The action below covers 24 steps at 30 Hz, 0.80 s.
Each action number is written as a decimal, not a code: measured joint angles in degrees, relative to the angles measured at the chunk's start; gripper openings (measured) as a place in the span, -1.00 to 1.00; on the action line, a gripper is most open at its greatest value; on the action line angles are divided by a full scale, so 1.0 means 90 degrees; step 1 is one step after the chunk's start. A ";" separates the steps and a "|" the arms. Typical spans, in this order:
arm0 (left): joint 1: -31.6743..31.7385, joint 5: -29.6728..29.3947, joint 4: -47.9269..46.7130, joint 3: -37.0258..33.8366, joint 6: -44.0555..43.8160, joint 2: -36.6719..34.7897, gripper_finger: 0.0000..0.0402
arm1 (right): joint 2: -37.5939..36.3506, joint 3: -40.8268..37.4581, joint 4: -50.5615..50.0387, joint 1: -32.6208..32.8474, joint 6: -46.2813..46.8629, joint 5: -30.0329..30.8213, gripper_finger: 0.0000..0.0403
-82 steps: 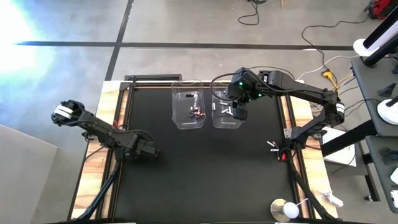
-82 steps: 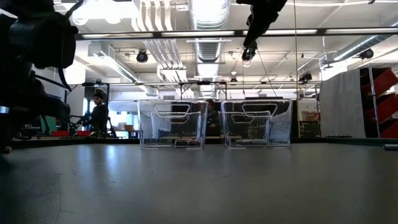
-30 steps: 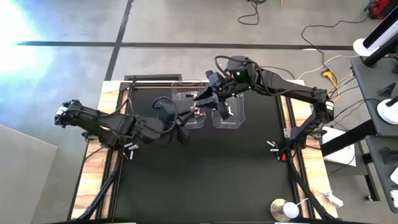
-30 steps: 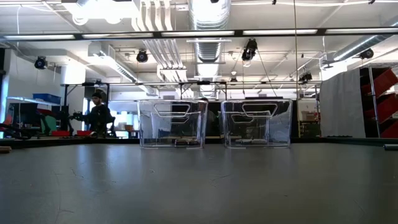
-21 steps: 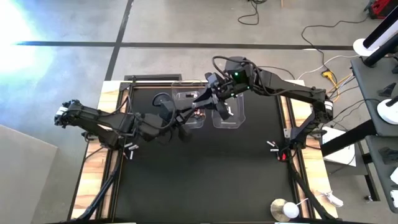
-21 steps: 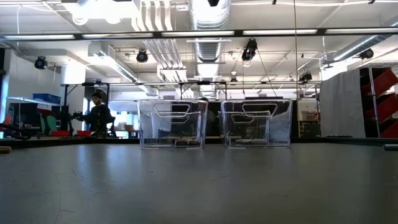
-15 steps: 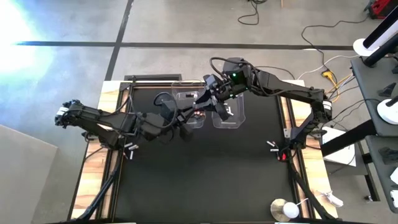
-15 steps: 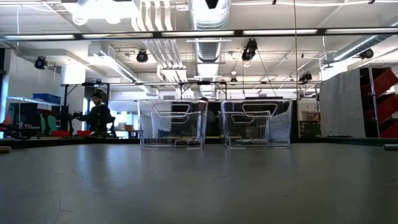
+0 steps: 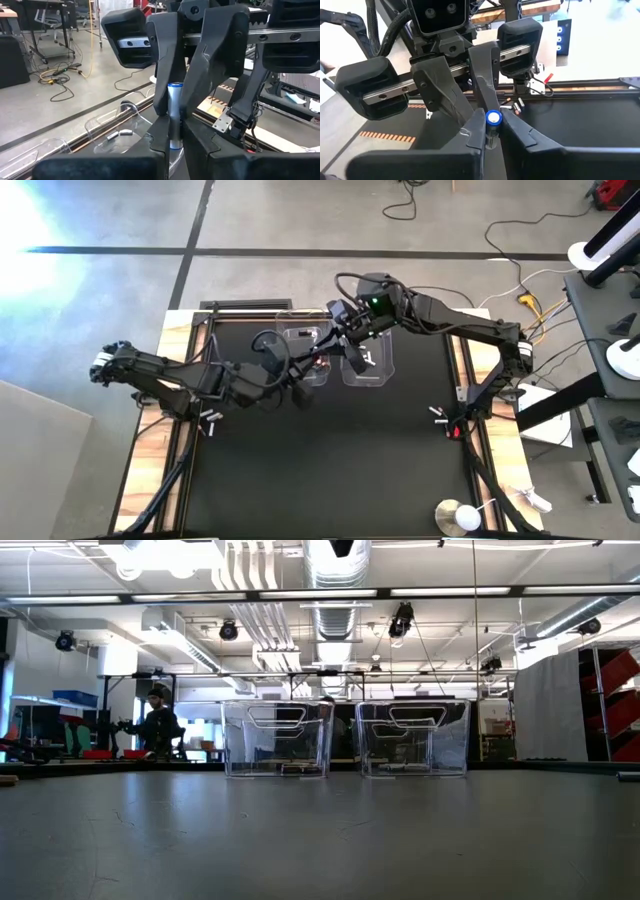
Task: Sort batteries
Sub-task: Put the white battery into the right storage bin
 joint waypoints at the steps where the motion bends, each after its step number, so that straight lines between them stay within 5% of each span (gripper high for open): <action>1: 0.0000 -0.0032 -0.0001 0.0000 0.0003 0.0000 -0.88 | -0.0002 0.0000 -0.0050 0.0002 -0.0008 0.0015 -0.87; 7: -0.0002 -0.0205 -0.0403 -0.0018 -0.0149 -0.0131 -0.59 | -0.0032 0.0006 -0.0990 -0.0254 -0.0192 -0.0007 -0.87; 13: -0.0065 0.1022 -0.2767 -0.0008 -0.2453 -0.0193 -0.24 | -0.0038 0.0000 -0.2702 -0.0676 -0.1389 0.0032 -0.87; 20: -0.0264 0.2228 -0.5567 -0.0049 -0.4692 -0.0112 -0.07 | 0.0248 -0.0112 -0.4177 -0.1131 -0.2718 0.1942 -0.87; 24: -0.0354 0.2361 -0.6190 -0.0049 -0.5060 -0.0126 -0.08 | 0.0696 -0.0334 -0.4153 -0.1472 -0.2992 0.2191 -0.87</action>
